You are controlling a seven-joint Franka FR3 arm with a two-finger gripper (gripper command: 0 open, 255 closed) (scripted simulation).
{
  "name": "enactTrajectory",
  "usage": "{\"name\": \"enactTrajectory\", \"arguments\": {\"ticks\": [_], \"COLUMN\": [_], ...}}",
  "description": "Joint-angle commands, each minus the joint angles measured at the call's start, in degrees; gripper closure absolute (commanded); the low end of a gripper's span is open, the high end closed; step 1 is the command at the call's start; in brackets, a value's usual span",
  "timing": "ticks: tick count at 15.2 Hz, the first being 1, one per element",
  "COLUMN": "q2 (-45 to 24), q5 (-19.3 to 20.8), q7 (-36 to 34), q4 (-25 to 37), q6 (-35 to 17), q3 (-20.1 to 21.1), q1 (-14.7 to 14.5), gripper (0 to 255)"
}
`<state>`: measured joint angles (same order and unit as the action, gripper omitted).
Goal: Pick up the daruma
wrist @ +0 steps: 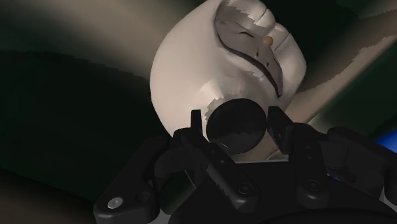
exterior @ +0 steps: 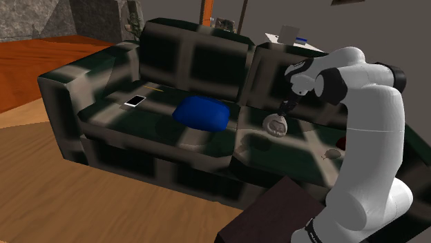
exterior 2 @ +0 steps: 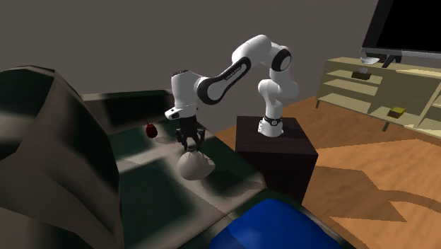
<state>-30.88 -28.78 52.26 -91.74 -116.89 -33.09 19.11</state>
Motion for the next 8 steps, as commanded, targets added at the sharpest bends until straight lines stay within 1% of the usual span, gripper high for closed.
{"name": "enactTrajectory", "arguments": {"ticks": [1,6,8], "q2": [0.73,2.08,2.12], "q5": [0.53,1.67,1.71], "q7": [-0.47,-1.57,-1.6], "q4": [0.75,2.65,2.72], "q6": [1.22,4.16,4.25], "q3": [-0.33,-0.93,-0.94], "q1": [-0.08,-0.22,-0.22], "gripper": [255,255,255]}}
